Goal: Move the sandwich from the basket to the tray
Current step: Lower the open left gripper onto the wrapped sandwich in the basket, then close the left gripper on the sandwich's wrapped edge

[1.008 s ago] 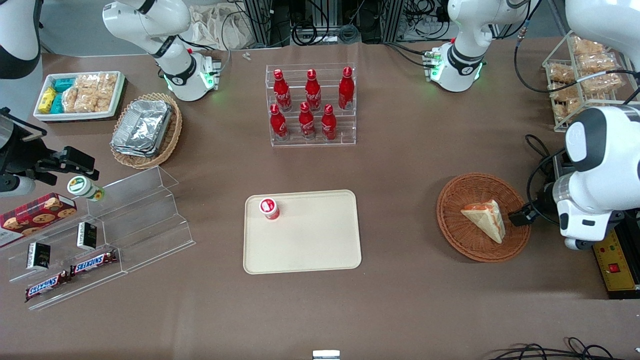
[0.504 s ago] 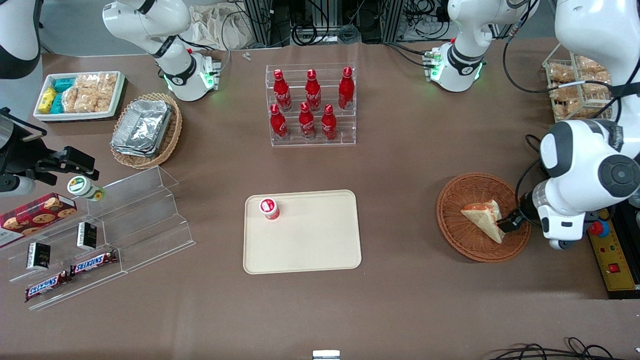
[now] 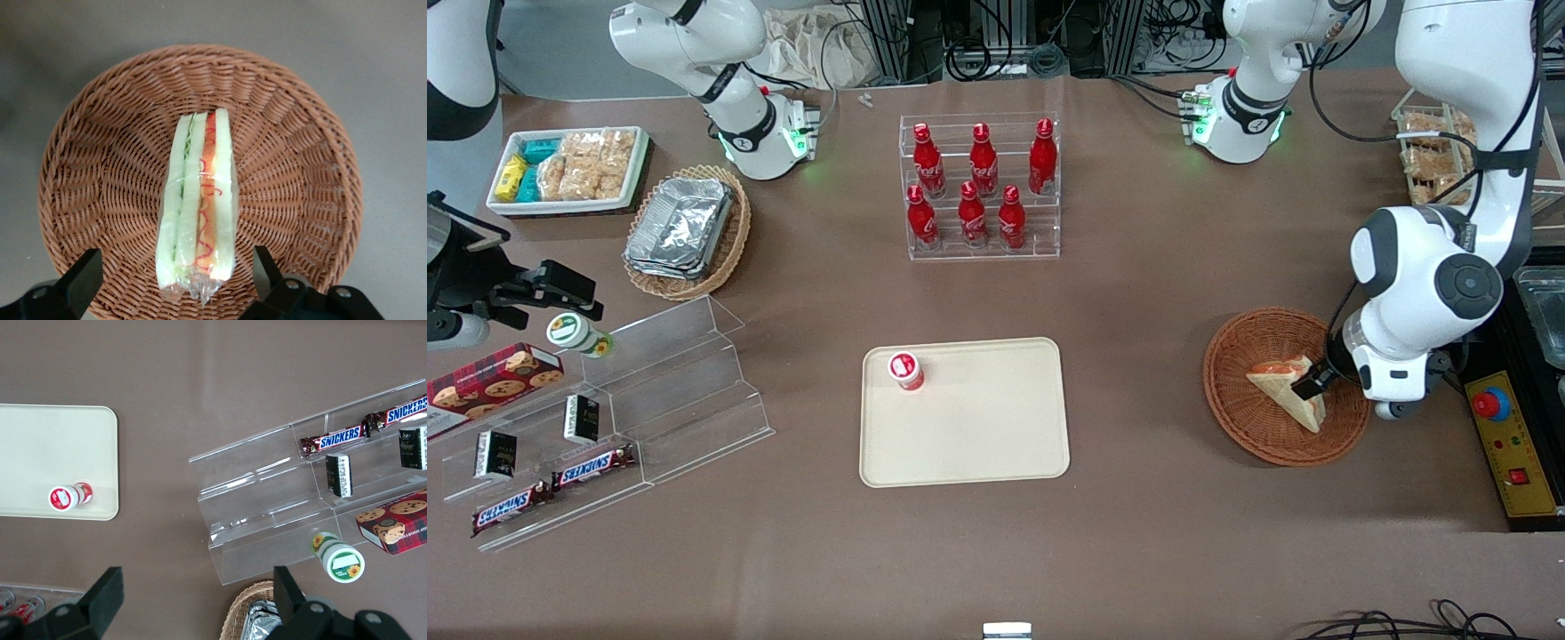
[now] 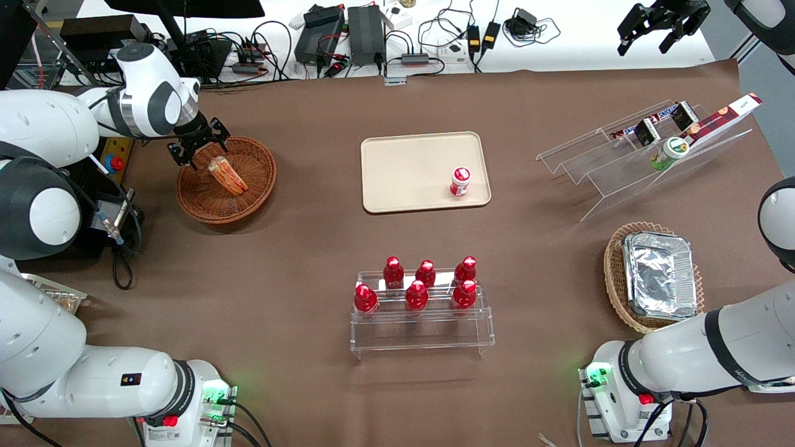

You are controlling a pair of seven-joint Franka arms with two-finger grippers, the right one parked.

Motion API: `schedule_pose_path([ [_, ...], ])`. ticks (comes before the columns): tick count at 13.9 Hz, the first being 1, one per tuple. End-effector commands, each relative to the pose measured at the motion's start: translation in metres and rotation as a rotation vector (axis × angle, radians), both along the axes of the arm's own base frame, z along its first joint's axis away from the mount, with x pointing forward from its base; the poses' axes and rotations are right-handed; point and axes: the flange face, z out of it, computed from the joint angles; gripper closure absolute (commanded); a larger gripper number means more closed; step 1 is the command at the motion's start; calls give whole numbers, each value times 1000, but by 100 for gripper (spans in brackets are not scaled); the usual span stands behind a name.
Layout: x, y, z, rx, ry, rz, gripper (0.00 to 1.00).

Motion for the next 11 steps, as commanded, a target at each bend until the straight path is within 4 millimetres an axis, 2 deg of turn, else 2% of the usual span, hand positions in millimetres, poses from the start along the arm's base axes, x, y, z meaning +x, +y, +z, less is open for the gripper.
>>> schedule_pose_path([
  [1,-21,0,-8,-5,-35,23,0],
  [8,-23,2,-38,-9,-70,35,2],
  [9,-22,2,-37,-9,-72,35,20],
  [10,-22,2,-39,-9,-69,35,45],
  [11,-22,2,-41,-9,-66,35,54],
])
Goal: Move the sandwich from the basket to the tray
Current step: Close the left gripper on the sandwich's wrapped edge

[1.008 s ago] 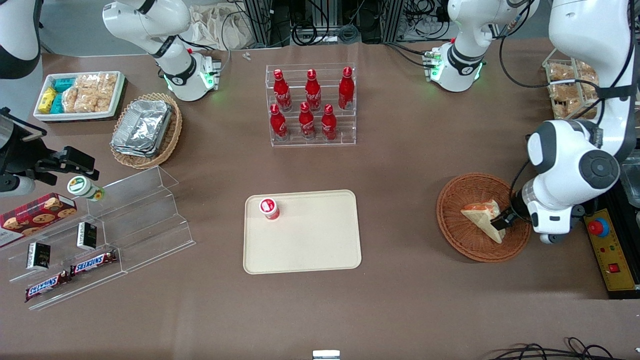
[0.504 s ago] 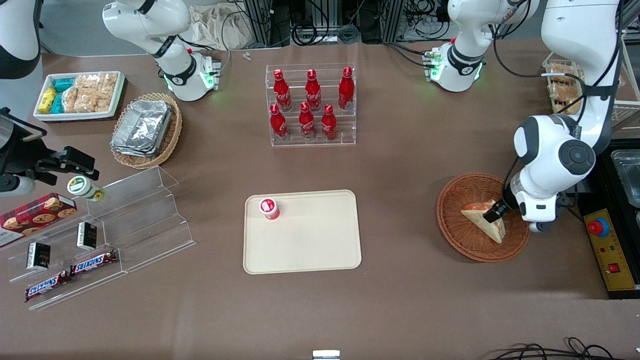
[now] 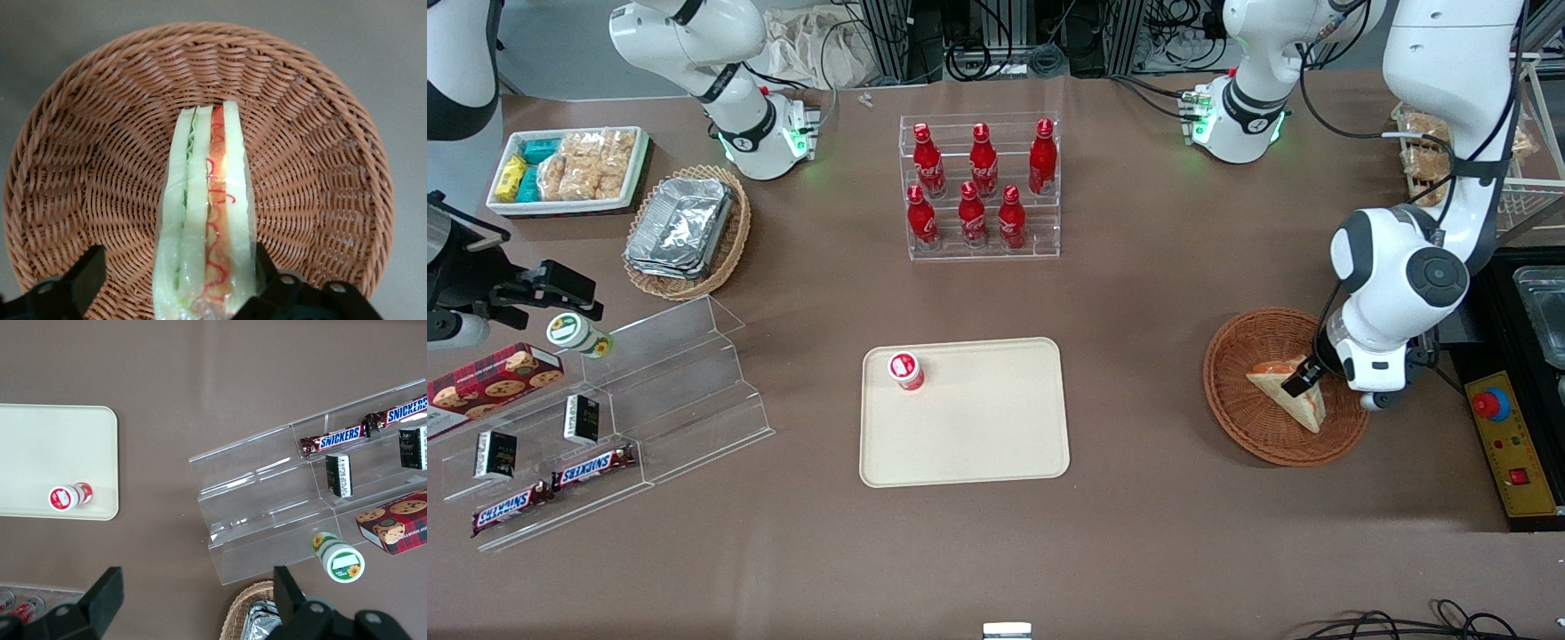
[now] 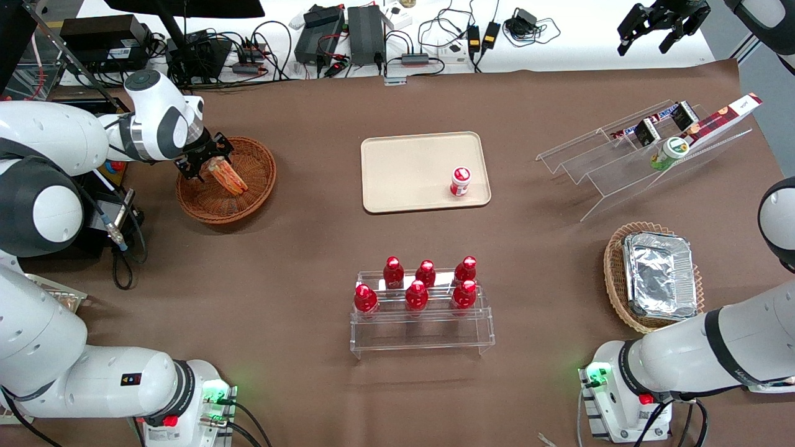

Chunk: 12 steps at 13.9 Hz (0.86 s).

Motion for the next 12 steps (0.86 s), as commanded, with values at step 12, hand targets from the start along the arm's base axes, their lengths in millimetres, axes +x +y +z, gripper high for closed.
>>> schedule_pose_path([
  [12,43,-11,91,5,176,-5,83],
])
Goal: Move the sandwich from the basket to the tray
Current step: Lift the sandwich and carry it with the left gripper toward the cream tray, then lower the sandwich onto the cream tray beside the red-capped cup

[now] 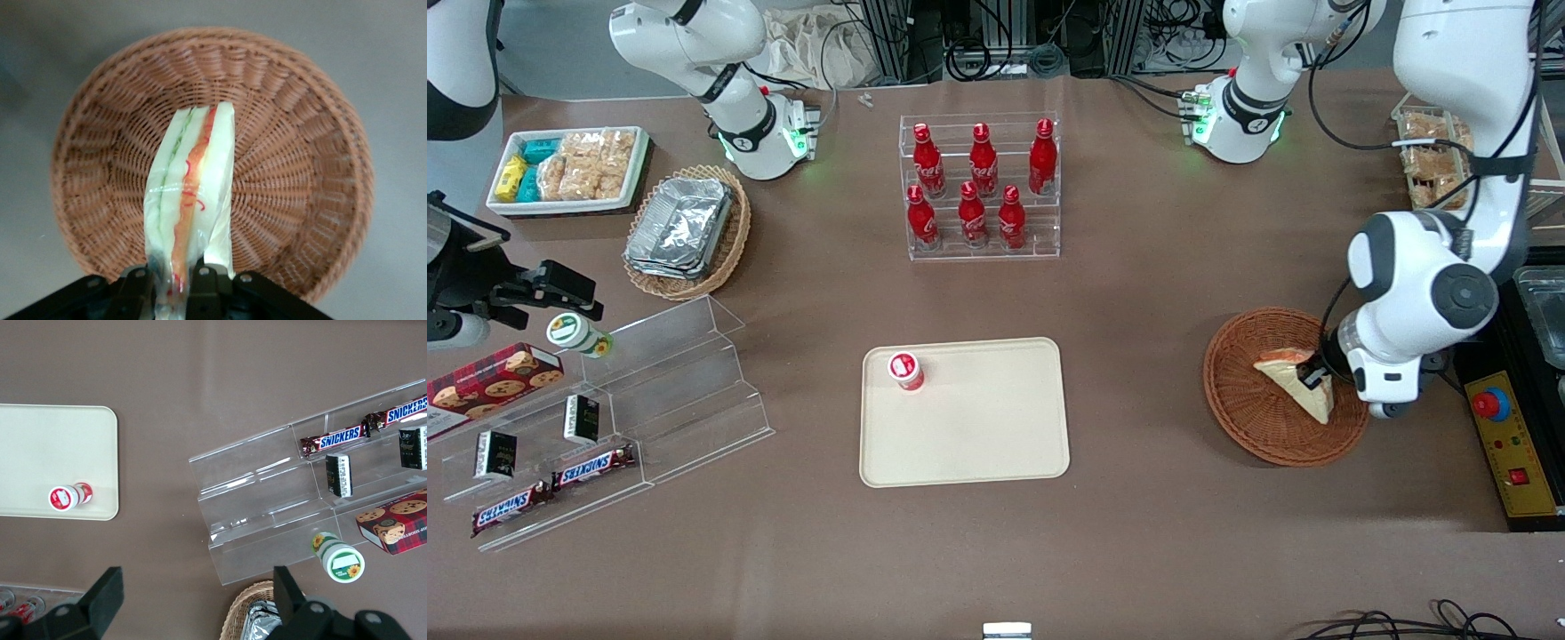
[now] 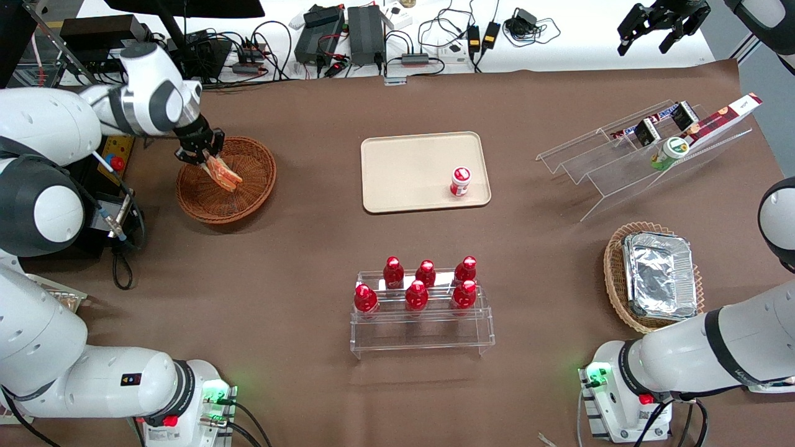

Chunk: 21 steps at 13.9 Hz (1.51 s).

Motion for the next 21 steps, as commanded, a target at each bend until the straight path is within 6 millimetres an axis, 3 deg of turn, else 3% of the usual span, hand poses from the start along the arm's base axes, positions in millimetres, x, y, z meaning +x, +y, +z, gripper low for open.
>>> schedule_pose_path([
  [1,15,-14,47,4,38,-31,81],
  [6,26,-92,165,-38,50,-219,81],
  [8,19,-138,190,-40,26,-301,84],
  [10,3,-194,193,-14,19,-390,90],
  [12,-18,-259,182,-6,21,-447,91],
  [14,-21,-310,163,-15,7,-436,91],
  [18,-28,-408,68,-41,-37,-423,90],
  [21,-33,-446,-3,-9,-105,-454,90],
])
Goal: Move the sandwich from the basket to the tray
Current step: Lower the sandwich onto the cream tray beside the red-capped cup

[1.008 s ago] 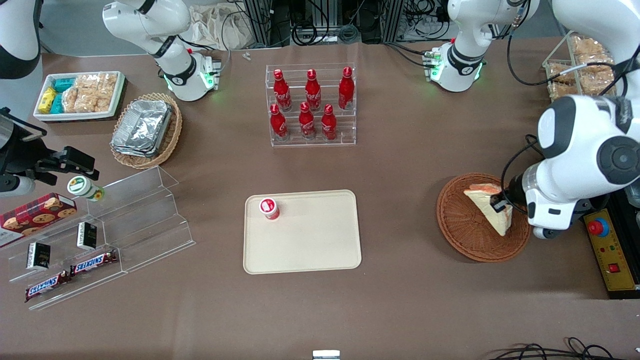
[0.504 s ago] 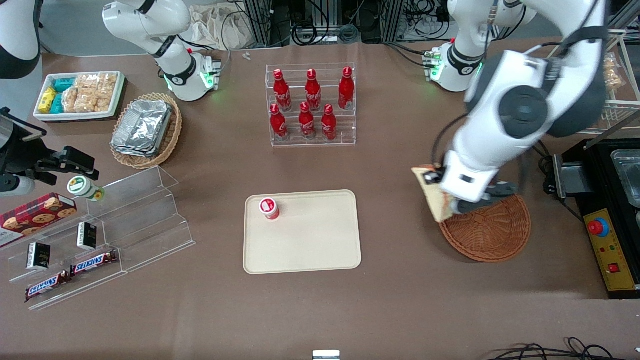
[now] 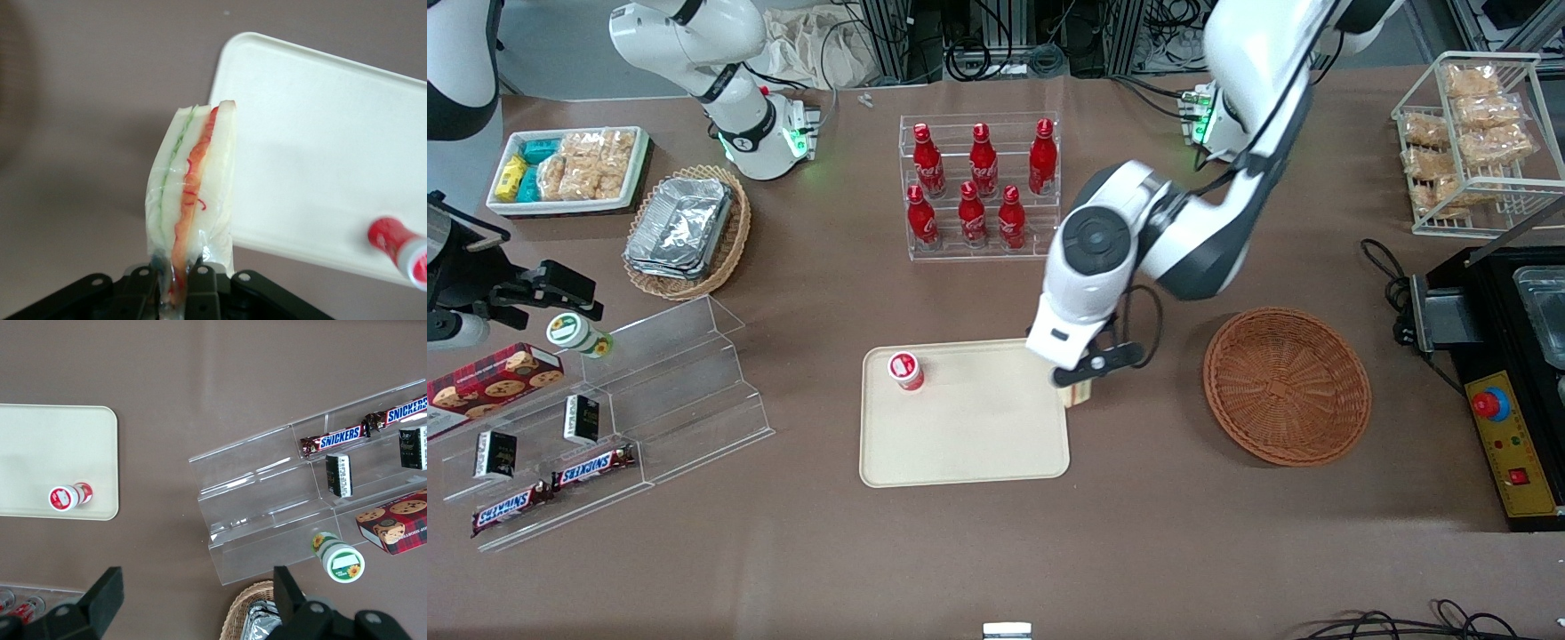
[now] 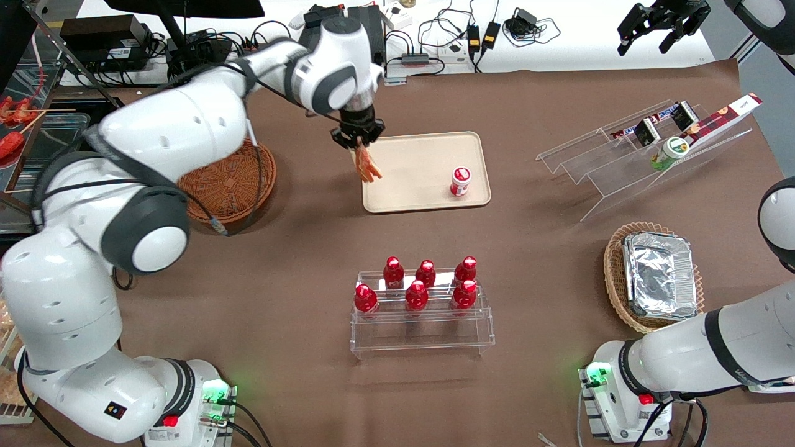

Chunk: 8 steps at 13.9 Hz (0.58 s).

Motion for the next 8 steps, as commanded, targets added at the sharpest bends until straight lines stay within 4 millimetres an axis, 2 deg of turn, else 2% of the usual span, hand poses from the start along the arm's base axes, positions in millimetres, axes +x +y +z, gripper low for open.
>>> schedule_pose_path([
  [1,2,-31,-41,7,-59,-26,90],
  [5,-3,-38,-94,88,-95,-111,86],
  [8,-5,-43,-109,99,-128,-164,83],
])
